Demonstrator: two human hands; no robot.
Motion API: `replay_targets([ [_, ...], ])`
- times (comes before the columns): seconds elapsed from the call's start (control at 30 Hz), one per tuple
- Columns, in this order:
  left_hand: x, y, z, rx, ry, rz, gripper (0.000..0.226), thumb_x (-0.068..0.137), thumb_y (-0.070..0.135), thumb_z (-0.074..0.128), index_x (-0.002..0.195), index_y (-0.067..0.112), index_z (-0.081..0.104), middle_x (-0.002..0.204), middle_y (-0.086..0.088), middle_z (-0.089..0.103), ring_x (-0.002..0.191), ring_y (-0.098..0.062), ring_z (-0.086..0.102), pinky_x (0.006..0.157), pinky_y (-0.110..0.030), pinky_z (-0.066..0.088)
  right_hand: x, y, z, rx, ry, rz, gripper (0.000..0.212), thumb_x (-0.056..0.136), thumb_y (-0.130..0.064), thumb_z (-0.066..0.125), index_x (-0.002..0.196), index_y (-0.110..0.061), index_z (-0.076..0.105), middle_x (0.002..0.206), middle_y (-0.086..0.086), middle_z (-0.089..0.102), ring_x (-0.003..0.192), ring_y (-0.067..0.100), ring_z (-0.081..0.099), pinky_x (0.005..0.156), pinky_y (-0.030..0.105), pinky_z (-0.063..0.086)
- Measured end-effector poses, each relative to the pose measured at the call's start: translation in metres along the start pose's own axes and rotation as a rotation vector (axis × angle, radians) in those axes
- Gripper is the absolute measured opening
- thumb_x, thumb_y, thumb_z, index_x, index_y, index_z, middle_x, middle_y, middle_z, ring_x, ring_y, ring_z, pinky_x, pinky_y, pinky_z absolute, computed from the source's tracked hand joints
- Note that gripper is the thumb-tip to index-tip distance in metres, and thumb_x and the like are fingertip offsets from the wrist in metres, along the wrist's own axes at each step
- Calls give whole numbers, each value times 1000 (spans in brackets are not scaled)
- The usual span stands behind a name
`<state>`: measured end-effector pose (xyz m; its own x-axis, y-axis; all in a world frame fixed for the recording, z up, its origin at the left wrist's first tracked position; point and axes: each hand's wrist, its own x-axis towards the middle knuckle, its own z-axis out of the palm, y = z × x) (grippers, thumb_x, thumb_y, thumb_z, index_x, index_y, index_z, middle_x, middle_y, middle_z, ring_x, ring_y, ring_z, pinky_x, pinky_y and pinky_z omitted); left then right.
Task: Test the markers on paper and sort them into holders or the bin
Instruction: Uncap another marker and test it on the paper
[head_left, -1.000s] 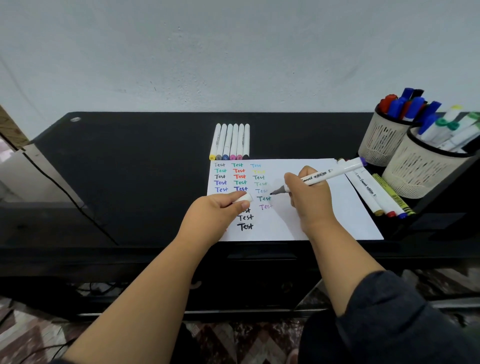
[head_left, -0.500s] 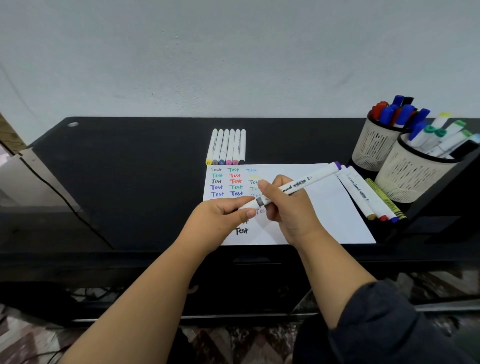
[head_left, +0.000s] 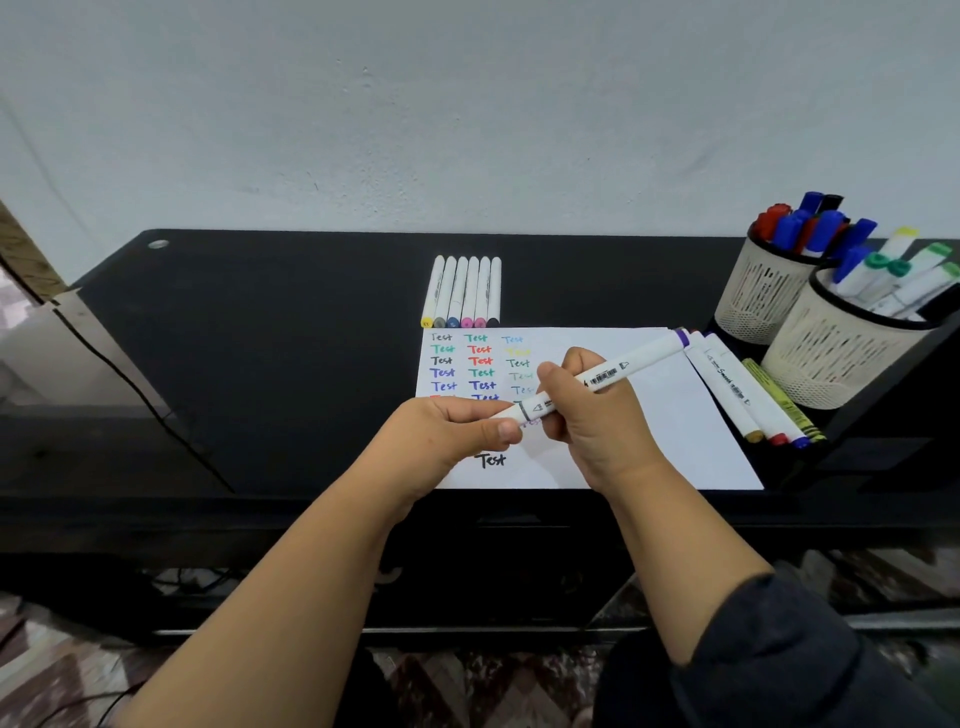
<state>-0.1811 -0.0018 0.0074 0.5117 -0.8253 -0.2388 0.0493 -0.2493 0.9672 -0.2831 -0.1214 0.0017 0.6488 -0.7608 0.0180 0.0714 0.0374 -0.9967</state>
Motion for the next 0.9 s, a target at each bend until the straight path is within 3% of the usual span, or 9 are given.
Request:
replay_targets([
  [0.27, 0, -4, 0, -8, 71, 5, 12, 77, 15, 74, 83, 26, 77, 90, 12, 73, 99, -9, 64, 92, -29, 49, -1, 0, 10, -4, 19, 52, 37, 94, -8, 52, 62, -12, 34, 44, -9, 54, 38, 5, 45, 47, 22, 33],
  [0.37, 2, -3, 2, 11, 110, 7, 14, 79, 18, 73, 85, 30, 75, 90, 14, 73, 95, -9, 66, 86, -27, 51, -2, -1, 12, 31, 68, 106, 36, 94, -15, 54, 61, -14, 41, 45, -7, 52, 40, 8, 41, 45, 20, 35],
  [0.5, 0, 1, 8, 130, 141, 33, 17, 84, 26, 69, 99, 34, 72, 89, 21, 69, 81, 1, 61, 60, -9, 44, -5, -4, 10, 49, 142, 193, 25, 94, -33, 56, 77, -14, 58, 49, -6, 52, 42, 5, 41, 43, 17, 35],
  [0.6, -3, 6, 7, 139, 179, 16, 20, 86, 27, 67, 105, 32, 71, 93, 14, 71, 86, -6, 66, 77, -24, 54, -4, -10, 2, 162, 291, 176, 17, 93, -28, 57, 88, -14, 48, 61, 2, 57, 49, 9, 42, 48, 21, 35],
  [0.7, -7, 10, 5, 183, 193, 20, 23, 86, 29, 66, 109, 31, 69, 94, 12, 71, 88, -10, 68, 83, -34, 55, -9, -14, -5, -193, 331, -30, 20, 88, -9, 56, 86, -24, 41, 80, -2, 51, 66, 9, 44, 61, 20, 36],
  [0.8, -11, 19, 7, 177, 194, 42, 23, 86, 30, 67, 109, 30, 69, 93, 9, 72, 89, -13, 68, 84, -38, 55, -15, -12, -6, -770, 215, -335, 34, 88, -5, 57, 115, -26, 57, 95, -6, 38, 88, 8, 41, 72, 13, 34],
  [0.83, -11, 24, 9, 175, 195, 52, 25, 86, 30, 67, 110, 29, 69, 93, 8, 72, 89, -14, 67, 83, -37, 55, -15, -12, -6, -906, 227, -430, 35, 88, -5, 59, 119, -21, 61, 97, -4, 36, 91, 10, 38, 73, 18, 35],
  [0.9, -12, 36, 13, 215, 195, 82, 30, 85, 31, 67, 114, 29, 67, 96, 7, 69, 86, -11, 64, 73, -27, 54, -12, -15, -10, -1075, 264, -607, 26, 83, -1, 65, 108, -11, 68, 90, 1, 39, 83, 16, 38, 56, 25, 36],
])
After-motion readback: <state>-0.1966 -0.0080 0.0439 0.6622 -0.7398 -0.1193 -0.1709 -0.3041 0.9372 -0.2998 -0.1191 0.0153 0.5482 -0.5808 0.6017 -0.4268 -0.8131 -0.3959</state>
